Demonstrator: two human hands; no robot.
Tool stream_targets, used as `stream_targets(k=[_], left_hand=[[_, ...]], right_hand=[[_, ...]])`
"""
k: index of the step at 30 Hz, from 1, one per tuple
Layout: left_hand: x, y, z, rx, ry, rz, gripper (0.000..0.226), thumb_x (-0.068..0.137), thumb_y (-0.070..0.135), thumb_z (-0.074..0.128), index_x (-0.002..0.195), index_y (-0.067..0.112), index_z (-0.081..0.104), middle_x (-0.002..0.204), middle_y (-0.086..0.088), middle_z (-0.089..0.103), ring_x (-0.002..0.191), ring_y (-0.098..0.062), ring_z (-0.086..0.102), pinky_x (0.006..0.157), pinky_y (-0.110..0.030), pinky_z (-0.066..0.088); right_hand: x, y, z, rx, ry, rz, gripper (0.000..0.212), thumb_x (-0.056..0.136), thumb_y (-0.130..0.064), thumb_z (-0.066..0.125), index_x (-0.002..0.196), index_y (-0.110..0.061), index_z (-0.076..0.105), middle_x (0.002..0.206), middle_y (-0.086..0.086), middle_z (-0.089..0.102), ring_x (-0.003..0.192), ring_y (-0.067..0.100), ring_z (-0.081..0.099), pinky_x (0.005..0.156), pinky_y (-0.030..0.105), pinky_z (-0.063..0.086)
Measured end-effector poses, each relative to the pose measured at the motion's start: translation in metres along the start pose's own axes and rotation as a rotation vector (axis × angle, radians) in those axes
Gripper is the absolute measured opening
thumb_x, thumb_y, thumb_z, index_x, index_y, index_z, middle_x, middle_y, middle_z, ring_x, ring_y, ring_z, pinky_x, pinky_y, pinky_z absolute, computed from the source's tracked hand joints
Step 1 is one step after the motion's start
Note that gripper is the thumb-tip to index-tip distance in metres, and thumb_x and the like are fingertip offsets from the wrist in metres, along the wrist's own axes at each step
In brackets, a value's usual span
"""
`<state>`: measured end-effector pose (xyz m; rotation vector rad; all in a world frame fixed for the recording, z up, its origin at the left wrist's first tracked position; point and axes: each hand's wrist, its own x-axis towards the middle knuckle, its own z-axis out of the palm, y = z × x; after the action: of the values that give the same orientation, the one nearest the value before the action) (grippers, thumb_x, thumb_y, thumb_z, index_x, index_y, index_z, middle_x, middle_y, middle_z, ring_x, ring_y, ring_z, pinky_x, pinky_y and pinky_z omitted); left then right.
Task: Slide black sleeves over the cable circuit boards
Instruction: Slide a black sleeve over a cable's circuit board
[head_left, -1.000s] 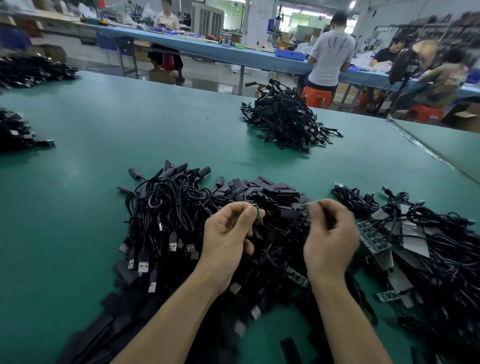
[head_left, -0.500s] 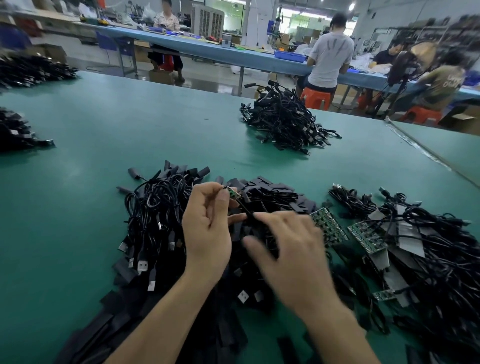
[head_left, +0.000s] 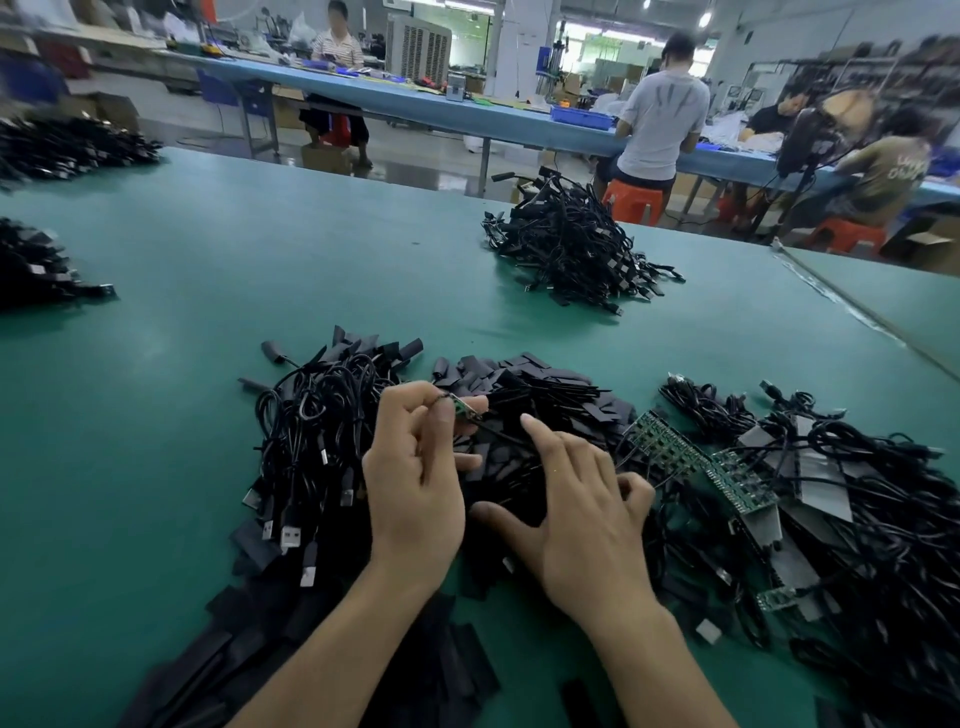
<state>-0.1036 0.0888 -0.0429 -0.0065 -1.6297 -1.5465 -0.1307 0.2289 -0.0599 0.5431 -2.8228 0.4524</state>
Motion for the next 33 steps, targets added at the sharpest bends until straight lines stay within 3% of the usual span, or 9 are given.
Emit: stream_targets(k=[5,9,12,15,18,22,27,30,33], left_hand=[[0.010,0.005,-0.006,-0.031,0.160,0.082,0.034,0.105,0.021,0.035,0.096,0.053,0.045,0.085,0.011,0.063,0.077,-0.012,0.065,0.062,-0.026,0.057],[0.011,0.004,-0.011,0.023,0.213,0.230,0.022,0.105,0.020,0.034,0.104,0.038,0.046,0.082,0.011,0.049,0.058,-0.008,0.049,0.055,-0.029,0.057],[0.009,-0.001,-0.015,0.162,0.096,0.234,0.017,0.106,0.029,0.040,0.110,0.031,0.056,0.081,-0.001,0.050,0.053,-0.013,0.049,0.044,-0.034,0.047],[0.003,-0.007,-0.012,0.322,-0.123,0.215,0.024,0.105,0.029,0.044,0.118,0.022,0.063,0.091,0.007,0.057,0.076,-0.001,0.055,0.071,-0.013,0.045],[0.000,-0.013,-0.009,0.376,-0.289,0.056,0.037,0.105,0.016,0.043,0.140,0.012,0.053,0.096,0.009,0.050,0.089,0.003,0.049,0.084,-0.006,0.038],[0.000,-0.019,-0.009,0.335,-0.343,-0.030,0.049,0.106,0.009,0.040,0.154,0.017,0.033,0.090,0.011,0.046,0.081,-0.005,0.051,0.078,-0.018,0.046],[0.000,-0.022,-0.013,0.146,-0.243,-0.107,0.044,0.102,0.010,0.052,0.126,0.047,0.049,0.086,0.009,0.069,0.070,-0.010,0.069,0.062,-0.018,0.055],[0.000,-0.021,-0.014,0.124,-0.232,-0.147,0.027,0.099,0.009,0.058,0.102,0.036,0.054,0.087,0.009,0.072,0.066,-0.011,0.071,0.059,-0.018,0.054],[-0.001,-0.020,-0.014,0.110,-0.244,-0.161,0.027,0.098,0.009,0.058,0.101,0.035,0.060,0.084,0.009,0.071,0.063,-0.009,0.068,0.059,-0.016,0.053]], right_hand=[[0.004,0.021,-0.008,0.142,-0.035,0.198,0.069,0.087,-0.077,0.003,0.133,-0.048,0.046,0.129,-0.023,0.047,0.121,0.001,0.033,0.102,0.040,0.012],[0.006,0.016,-0.005,-0.031,0.011,0.251,0.034,0.100,-0.049,0.028,0.121,-0.045,0.054,0.119,-0.018,0.053,0.117,0.008,0.040,0.095,0.040,0.014],[0.007,0.012,-0.009,-0.088,0.083,0.197,0.029,0.097,-0.036,0.046,0.122,-0.043,0.058,0.127,-0.017,0.052,0.122,0.009,0.036,0.092,0.036,0.014],[0.009,0.008,-0.014,-0.114,0.019,-0.010,0.053,0.094,-0.019,0.053,0.141,-0.043,0.048,0.142,-0.019,0.047,0.134,0.008,0.034,0.097,0.033,0.017],[0.009,0.007,-0.012,-0.086,-0.128,-0.114,0.052,0.101,-0.025,0.040,0.147,-0.047,0.033,0.141,-0.023,0.047,0.129,0.009,0.038,0.097,0.033,0.026],[0.013,0.005,-0.006,-0.085,-0.157,0.002,0.055,0.099,-0.058,0.010,0.151,-0.044,0.020,0.132,-0.015,0.045,0.118,0.015,0.043,0.094,0.038,0.030],[0.020,-0.001,-0.002,-0.119,-0.155,0.136,0.051,0.101,-0.054,0.019,0.145,-0.040,0.039,0.122,-0.009,0.052,0.114,0.017,0.046,0.093,0.039,0.029],[0.019,-0.004,-0.002,-0.039,-0.068,0.181,0.038,0.100,-0.051,0.033,0.127,-0.042,0.057,0.109,-0.013,0.056,0.105,0.012,0.049,0.084,0.035,0.021],[0.016,-0.005,-0.004,-0.027,0.069,0.195,0.027,0.100,-0.039,0.040,0.100,-0.038,0.067,0.090,-0.015,0.059,0.087,0.009,0.054,0.075,0.033,0.015]])
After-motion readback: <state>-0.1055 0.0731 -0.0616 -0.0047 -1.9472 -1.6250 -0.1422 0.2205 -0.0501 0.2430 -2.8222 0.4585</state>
